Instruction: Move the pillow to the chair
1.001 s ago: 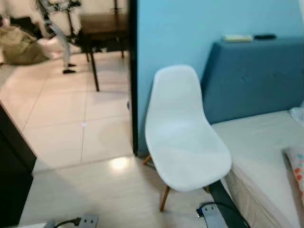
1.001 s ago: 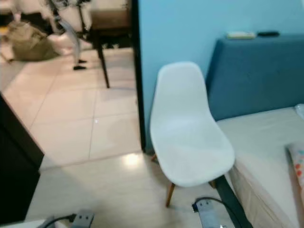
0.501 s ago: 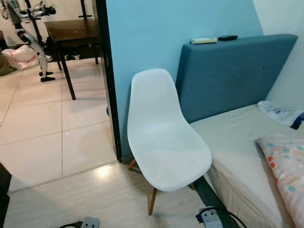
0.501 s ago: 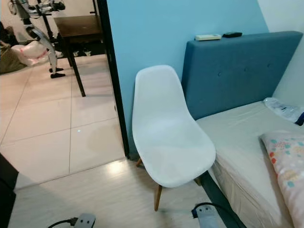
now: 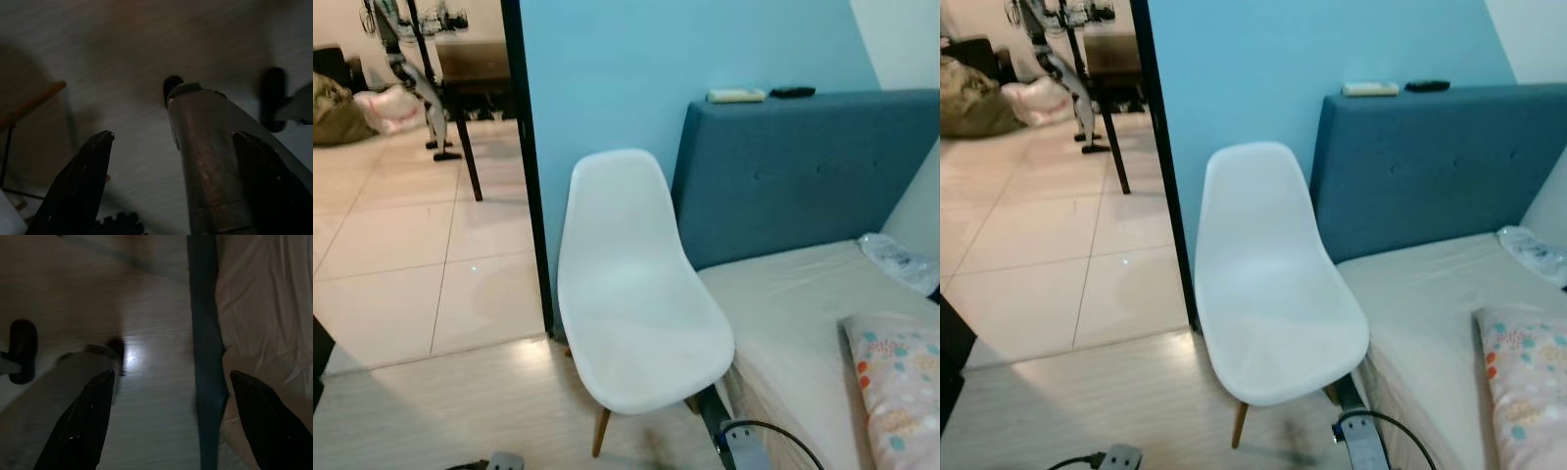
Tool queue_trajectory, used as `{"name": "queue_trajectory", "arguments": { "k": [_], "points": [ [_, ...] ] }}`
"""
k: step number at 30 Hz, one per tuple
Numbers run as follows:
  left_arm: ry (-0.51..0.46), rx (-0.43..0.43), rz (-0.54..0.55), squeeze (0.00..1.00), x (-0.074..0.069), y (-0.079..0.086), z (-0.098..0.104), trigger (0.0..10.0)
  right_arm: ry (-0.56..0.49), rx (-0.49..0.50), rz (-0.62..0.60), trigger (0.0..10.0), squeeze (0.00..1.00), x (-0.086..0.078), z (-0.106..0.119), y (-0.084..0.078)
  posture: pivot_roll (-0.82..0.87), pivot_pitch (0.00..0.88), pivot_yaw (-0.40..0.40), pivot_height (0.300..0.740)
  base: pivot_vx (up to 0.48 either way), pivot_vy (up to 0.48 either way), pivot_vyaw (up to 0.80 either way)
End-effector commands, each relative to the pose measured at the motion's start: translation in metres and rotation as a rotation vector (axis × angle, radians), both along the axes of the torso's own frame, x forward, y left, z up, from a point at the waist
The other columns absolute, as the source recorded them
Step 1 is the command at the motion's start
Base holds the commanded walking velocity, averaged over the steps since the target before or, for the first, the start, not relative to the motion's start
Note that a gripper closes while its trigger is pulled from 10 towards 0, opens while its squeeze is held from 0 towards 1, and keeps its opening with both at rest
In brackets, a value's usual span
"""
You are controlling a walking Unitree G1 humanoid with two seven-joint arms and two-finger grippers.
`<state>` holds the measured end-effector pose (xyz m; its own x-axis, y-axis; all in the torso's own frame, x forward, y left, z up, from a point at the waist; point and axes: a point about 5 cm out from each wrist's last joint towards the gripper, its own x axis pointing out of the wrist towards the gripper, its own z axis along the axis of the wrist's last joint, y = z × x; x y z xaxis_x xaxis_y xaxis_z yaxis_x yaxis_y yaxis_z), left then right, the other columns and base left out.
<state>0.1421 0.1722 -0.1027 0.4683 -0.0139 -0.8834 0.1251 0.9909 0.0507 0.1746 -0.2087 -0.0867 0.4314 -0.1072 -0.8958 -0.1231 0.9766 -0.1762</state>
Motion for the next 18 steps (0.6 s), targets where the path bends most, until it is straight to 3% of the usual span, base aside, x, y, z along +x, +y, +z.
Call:
{"name": "queue_trajectory", "arguments": {
  "k": [1,18],
  "points": [
    [0.002,-0.01,0.01,0.0,0.001,-0.003,0.0,10.0,0.016,-0.01,0.003,10.0,0.0,-0.003,0.0,-0.004,0.01,0.0,-0.01,0.74,0.0,0.0,-0.74],
    [-0.017,-0.041,-0.025,0.0,0.009,-0.014,0.002,10.0,0.019,-0.03,0.017,10.0,0.0,-0.003,0.001,-0.01,-0.02,0.0,-0.005,0.74,0.0,0.0,-0.74]
  ]
}}
